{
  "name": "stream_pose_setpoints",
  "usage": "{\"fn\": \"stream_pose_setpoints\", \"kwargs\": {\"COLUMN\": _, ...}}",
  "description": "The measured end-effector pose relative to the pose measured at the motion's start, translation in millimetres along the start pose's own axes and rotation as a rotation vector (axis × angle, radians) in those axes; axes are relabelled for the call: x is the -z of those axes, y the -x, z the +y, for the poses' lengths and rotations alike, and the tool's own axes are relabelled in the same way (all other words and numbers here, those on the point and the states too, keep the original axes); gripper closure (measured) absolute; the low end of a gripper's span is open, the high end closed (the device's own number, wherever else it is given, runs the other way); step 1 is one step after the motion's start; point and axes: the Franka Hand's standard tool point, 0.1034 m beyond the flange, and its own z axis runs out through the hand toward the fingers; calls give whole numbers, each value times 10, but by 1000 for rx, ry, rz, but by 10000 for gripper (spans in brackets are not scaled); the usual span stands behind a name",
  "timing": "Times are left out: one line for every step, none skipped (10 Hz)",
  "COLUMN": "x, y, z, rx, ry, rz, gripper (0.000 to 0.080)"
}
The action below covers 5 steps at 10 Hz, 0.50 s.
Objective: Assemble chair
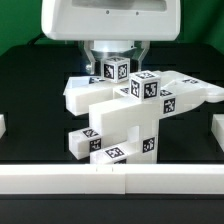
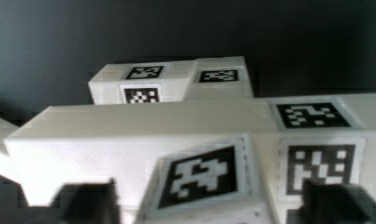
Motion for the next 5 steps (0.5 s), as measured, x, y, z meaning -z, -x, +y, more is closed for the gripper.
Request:
{"fn": "stream_pose_setpoints", "kwargs": {"x": -1, "y": 1, "z": -1, "rx": -2, "ry": 0, "rz": 0, "gripper": 448}}
{"fn": "stream_pose_setpoints", "kwargs": {"x": -4, "y": 2, "z": -2, "rx": -30, "ry": 0, "rz": -1, "gripper": 531}}
{"fn": "stream_pose_setpoints", "kwargs": {"x": -5, "y": 4, "z": 0, "rx": -30, "ry": 0, "rz": -1, "gripper": 531}}
{"fn": "stream_pose_setpoints", "kwargs": {"x": -9, "y": 7, "z": 4, "rx": -54, "ry": -2, "rz": -1, "gripper": 531}}
{"fn": "stream_pose_setpoints", "kwargs": {"x": -22, "y": 20, "z": 19, "rx": -181, "ry": -9, "rz": -1, "gripper": 531}}
